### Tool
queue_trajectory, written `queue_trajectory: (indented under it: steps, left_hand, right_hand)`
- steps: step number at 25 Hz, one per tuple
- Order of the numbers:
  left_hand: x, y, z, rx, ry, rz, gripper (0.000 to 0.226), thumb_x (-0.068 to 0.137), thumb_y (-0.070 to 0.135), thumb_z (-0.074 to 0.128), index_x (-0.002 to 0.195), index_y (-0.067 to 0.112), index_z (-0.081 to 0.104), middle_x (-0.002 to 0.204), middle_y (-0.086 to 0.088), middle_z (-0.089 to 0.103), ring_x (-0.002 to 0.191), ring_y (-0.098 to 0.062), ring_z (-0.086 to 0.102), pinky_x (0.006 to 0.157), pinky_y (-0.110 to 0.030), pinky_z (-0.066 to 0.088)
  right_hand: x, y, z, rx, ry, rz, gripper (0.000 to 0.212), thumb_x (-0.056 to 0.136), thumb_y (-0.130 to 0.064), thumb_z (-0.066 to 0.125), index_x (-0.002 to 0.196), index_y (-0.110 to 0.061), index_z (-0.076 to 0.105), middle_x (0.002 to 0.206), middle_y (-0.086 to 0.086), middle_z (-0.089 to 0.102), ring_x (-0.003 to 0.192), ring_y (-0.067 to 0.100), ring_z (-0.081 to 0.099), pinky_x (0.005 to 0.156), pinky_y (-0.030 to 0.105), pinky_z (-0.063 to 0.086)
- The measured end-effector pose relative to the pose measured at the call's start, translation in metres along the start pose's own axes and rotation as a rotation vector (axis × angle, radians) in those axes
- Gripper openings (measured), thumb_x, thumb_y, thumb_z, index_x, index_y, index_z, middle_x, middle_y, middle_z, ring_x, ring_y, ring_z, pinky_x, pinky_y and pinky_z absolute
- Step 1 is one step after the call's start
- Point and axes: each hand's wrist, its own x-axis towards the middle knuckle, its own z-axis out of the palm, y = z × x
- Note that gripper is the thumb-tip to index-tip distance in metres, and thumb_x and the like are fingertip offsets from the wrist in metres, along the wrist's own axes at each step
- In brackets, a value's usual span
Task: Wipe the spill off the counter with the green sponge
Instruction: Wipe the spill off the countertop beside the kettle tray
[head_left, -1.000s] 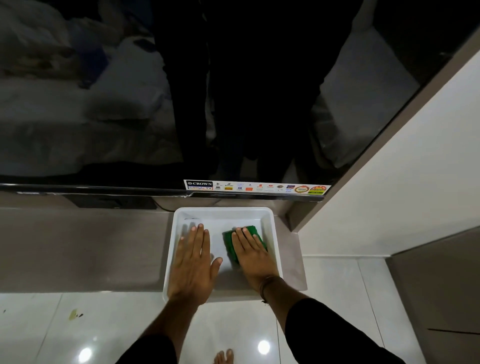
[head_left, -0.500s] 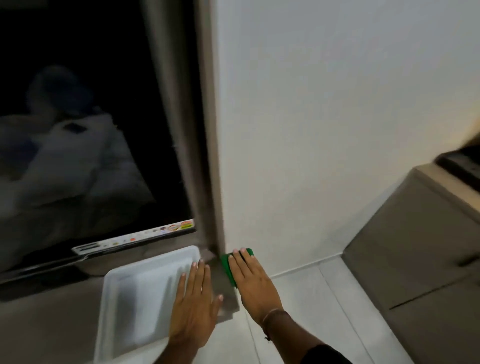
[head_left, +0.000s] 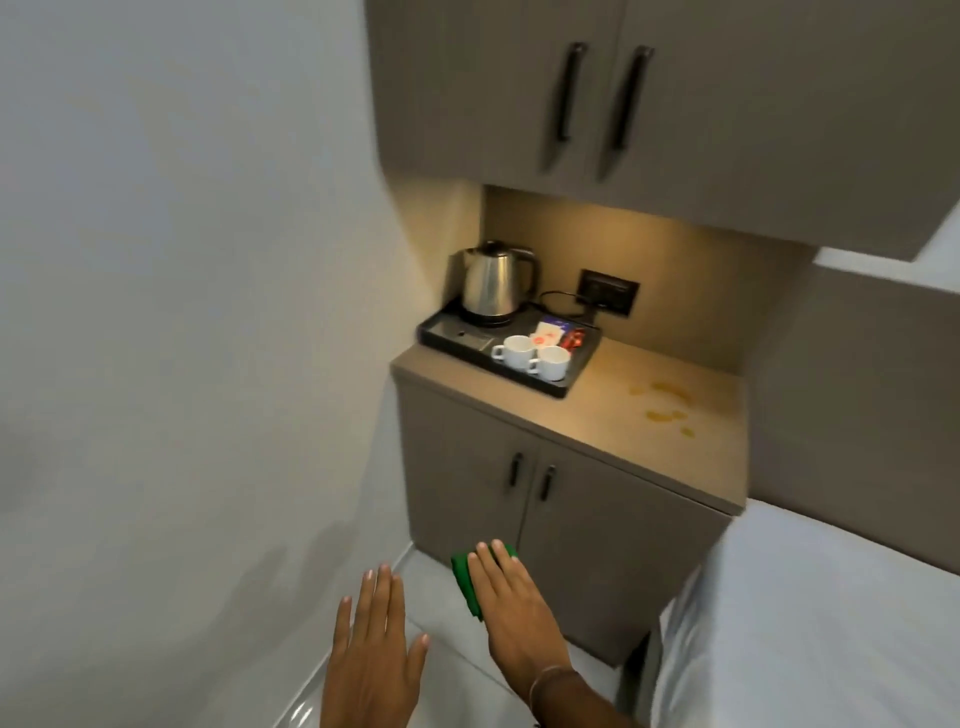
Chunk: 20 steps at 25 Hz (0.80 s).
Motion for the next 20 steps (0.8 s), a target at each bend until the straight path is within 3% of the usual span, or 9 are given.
queue_trajectory:
  steps: [3,5,6,9,13,15,18,20]
  left_hand:
    - [0.079,0.069,-0.003,0.033,0.033,0.15,0.093,0.101,0.062,0.0,0.148,-0.001,0.049,0.159,-0.02,0.046,0.146,-0.039,0.045,0.122,-0.044,0.001]
    - [0.129,0.107,0.0,0.048,0.062,0.263,0.088,0.102,0.062,0.002,0.157,0.002,0.036,0.168,-0.016,0.03,0.155,-0.035,0.027,0.125,-0.048,0.004]
    - [0.154,0.123,0.001,0.054,0.086,0.32,0.084,0.103,0.06,0.005,0.159,0.003,0.03,0.171,-0.015,0.024,0.158,-0.033,0.02,0.125,-0.051,0.006]
    - [0.247,0.18,0.003,0.011,0.086,0.429,0.08,0.101,0.057,0.019,0.164,0.007,0.013,0.175,-0.014,0.009,0.161,-0.03,0.002,0.129,-0.053,0.006]
    - [0.359,0.239,0.013,-0.01,0.046,0.538,0.08,0.103,0.058,0.022,0.164,0.01,0.006,0.176,-0.013,0.003,0.161,-0.029,-0.003,0.131,-0.056,0.008]
    - [0.403,0.255,0.017,-0.014,-0.01,0.565,0.08,0.104,0.06,0.022,0.164,0.01,0.005,0.176,-0.013,0.001,0.161,-0.029,-0.004,0.131,-0.056,0.007]
    - [0.452,0.267,0.03,0.003,-0.05,0.608,0.081,0.105,0.06,0.026,0.164,0.008,0.007,0.175,-0.016,0.004,0.161,-0.031,-0.003,0.131,-0.057,0.005]
    - [0.467,0.27,0.039,-0.004,-0.129,0.605,0.081,0.105,0.059,0.028,0.164,0.008,0.007,0.175,-0.016,0.005,0.161,-0.031,-0.002,0.131,-0.056,0.003]
  right_hand:
    - [0.003,0.083,-0.031,-0.101,0.121,0.163,0.089,0.074,0.018,0.043,0.159,-0.006,0.027,0.167,0.014,0.028,0.154,0.036,0.02,0.123,0.052,0.012]
    - [0.006,0.132,-0.046,-0.099,0.111,0.276,0.087,0.067,0.018,0.054,0.151,-0.003,0.044,0.157,0.017,0.047,0.146,0.037,0.04,0.117,0.051,0.035]
    - [0.008,0.154,-0.053,-0.094,0.107,0.32,0.086,0.066,0.018,0.062,0.149,-0.002,0.048,0.153,0.018,0.051,0.143,0.037,0.045,0.114,0.05,0.039]
    - [0.018,0.231,-0.068,-0.13,0.125,0.48,0.096,0.059,0.018,0.081,0.147,-0.002,0.049,0.151,0.019,0.053,0.142,0.037,0.045,0.113,0.046,0.039]
    - [0.036,0.31,-0.077,-0.117,0.153,0.664,0.093,0.071,0.005,0.087,0.151,-0.008,0.044,0.157,0.014,0.047,0.145,0.03,0.027,0.109,0.046,0.033]
    - [0.048,0.337,-0.078,-0.112,0.11,0.71,0.09,0.077,-0.003,0.085,0.154,-0.011,0.038,0.16,0.013,0.042,0.146,0.029,0.021,0.11,0.047,0.028]
    - [0.07,0.372,-0.078,-0.111,0.034,0.746,0.086,0.094,-0.017,0.071,0.161,-0.016,0.017,0.17,0.009,0.019,0.152,0.026,0.001,0.119,0.045,0.014]
    - [0.084,0.386,-0.076,-0.11,-0.049,0.764,0.085,0.098,-0.022,0.066,0.162,-0.016,0.011,0.171,0.007,0.01,0.156,0.027,0.0,0.122,0.045,0.01]
